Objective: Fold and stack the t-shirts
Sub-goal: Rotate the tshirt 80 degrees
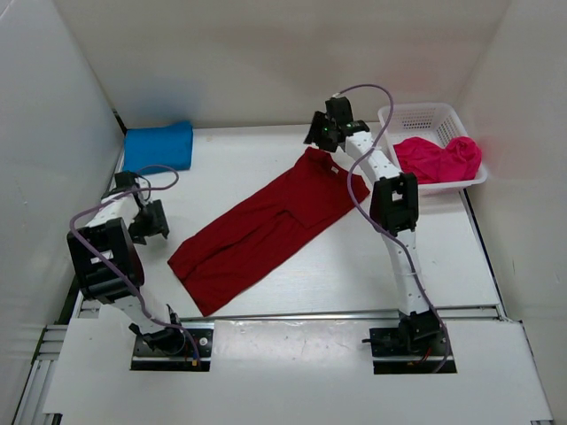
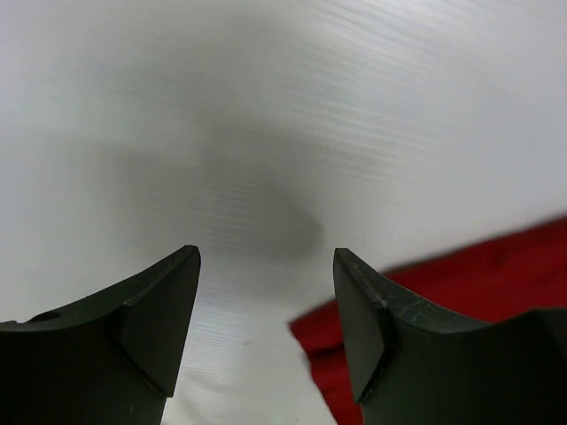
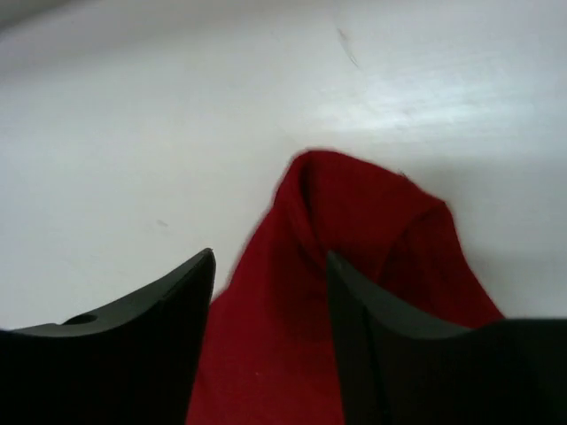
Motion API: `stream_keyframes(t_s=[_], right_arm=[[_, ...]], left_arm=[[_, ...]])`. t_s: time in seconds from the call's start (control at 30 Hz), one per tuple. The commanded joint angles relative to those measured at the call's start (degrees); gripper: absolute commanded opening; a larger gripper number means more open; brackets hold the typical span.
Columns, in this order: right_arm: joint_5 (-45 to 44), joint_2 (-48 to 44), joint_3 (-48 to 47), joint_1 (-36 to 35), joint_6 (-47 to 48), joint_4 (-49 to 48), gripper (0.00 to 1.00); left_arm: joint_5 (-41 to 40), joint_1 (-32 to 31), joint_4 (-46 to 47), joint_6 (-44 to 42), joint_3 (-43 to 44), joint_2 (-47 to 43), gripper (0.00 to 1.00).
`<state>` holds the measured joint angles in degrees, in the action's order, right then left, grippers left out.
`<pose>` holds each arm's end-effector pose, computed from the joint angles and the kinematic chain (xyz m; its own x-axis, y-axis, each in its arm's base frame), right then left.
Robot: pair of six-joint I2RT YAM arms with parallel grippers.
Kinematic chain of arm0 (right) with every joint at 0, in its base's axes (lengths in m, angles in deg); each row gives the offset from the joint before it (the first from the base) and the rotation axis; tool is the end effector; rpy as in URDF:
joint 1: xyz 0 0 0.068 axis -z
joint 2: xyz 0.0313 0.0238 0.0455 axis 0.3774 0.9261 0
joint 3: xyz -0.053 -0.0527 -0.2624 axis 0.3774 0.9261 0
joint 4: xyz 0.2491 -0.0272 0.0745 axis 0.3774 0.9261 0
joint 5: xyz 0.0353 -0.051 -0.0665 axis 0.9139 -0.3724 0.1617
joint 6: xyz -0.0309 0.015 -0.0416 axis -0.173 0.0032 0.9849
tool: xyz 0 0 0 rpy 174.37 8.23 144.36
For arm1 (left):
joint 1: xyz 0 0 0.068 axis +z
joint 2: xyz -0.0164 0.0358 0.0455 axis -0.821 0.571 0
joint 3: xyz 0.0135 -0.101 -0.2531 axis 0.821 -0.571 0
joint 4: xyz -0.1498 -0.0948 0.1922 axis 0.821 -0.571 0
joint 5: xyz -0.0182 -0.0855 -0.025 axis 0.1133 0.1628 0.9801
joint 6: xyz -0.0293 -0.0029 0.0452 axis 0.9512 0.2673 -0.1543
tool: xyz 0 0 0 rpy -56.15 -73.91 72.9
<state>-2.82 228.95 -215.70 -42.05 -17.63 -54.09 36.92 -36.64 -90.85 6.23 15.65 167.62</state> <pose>0.5385 0.1952 0.2108 -0.6966 0.2955 -0.6538 0.0107 0.9154 0.4024 0.2873 0.0978 0.1784 -0.9125 -0.3061 -0.2713 -0.3268 0.9445 0.0335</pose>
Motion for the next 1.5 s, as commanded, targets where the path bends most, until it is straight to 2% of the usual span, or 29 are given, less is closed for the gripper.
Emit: stream_keyframes(t_s=[0.0,0.1,0.13,0.23,0.37,0.43,0.53,0.73,0.83,0.87,0.9,0.93,0.97,1.07,1.1,1.2,1.23,1.27,1.3,1.33,1.4,1.47], right_arm=[[2.7,0.2,-5.9,-0.9,1.3,-11.5,0.69],[-2.3,-7.5,1.7,-0.9,4.0,-11.5,0.76],[-5.0,-12.9,8.9,-0.9,4.5,-10.4,0.76],[-14.9,-21.9,18.7,-0.2,2.8,-5.2,0.76],[-16.8,-29.1,35.9,1.9,-3.4,1.1,0.67],[-16.8,-31.5,40.9,3.5,-7.9,1.1,0.58],[-13.9,-32.1,46.9,5.1,-12.7,1.8,0.54],[-12.5,-25.0,44.8,6.3,-15.9,5.2,0.61],[-10.3,-21.3,43.2,7.4,-18.8,7.1,0.61],[-9.4,-19.3,42.5,7.4,-18.8,7.1,0.58],[-8.3,-18.0,40.6,7.4,-18.8,7.1,0.52],[-7.3,-16.6,39.0,7.4,-17.9,7.6,0.37],[-5.3,-13.3,36.9,7.4,-17.4,7.6,0.27],[-1.8,-5.2,23.9,7.4,-16.0,8.2,0.01],[1.3,-2.9,14.8,7.4,-16.0,7.5,0.0],[7.0,5.6,-0.3,7.4,-17.8,-2.9,0.0],[8.6,6.8,-1.5,7.4,-19.2,-8.3,0.0],[9.7,8.2,-2.0,7.4,-22.4,-19.1,0.08],[8.6,8.9,-3.1,7.4,-23.8,-21.7,0.16],[8.0,9.5,-5.7,7.4,-24.6,-22.7,0.28],[8.7,7.3,-4.4,7.4,-23.0,-22.4,0.58],[8.7,-1.6,6.9,6.8,-17.0,-18.5,0.66]], left_arm=[[7.9,-3.9,-3.2,0.0,-0.6,-2.6,0.73],[11.4,-5.8,-4.5,0.0,0.1,-2.6,0.73],[11.4,-6.6,-4.5,0.0,0.1,-2.6,0.73],[10.9,-8.5,-5.6,0.0,0.1,-2.0,0.73],[5.0,-10.3,-4.1,0.0,-2.4,-1.4,0.71],[2.2,-10.3,-3.0,0.0,-3.2,-2.1,0.7],[2.2,-10.3,-3.0,0.0,-4.3,-4.1,0.7],[1.6,-10.3,-3.0,0.0,-8.2,-5.8,0.7],[2.4,-10.3,-3.0,0.0,-8.9,-6.5,0.7],[3.1,-9.5,-3.0,0.0,-8.9,-6.5,0.71],[3.1,-8.7,-3.0,0.0,-8.4,-6.5,0.71],[4.8,-8.1,-3.0,0.0,-7.8,-6.5,0.73],[5.8,-6.8,-3.6,0.0,-6.5,-6.5,0.73],[10.3,-4.8,-5.4,0.0,-4.3,-6.5,0.76],[11.2,-4.8,-6.0,0.0,-3.1,-5.9,0.76],[13.5,-6.0,-8.4,0.0,-2.0,-3.7,0.78],[14.2,-6.9,-8.4,0.0,-2.0,-2.9,0.78],[14.2,-7.9,-8.9,0.0,-2.0,-2.2,0.78],[14.7,-9.0,-8.9,0.0,-2.0,-1.6,0.78],[15.4,-10.9,-9.4,0.0,-2.7,-1.0,0.78],[16.8,-12.8,-9.4,0.0,-3.4,-0.2,0.78],[17.4,-15.1,-9.4,0.0,-4.7,0.3,0.78]])
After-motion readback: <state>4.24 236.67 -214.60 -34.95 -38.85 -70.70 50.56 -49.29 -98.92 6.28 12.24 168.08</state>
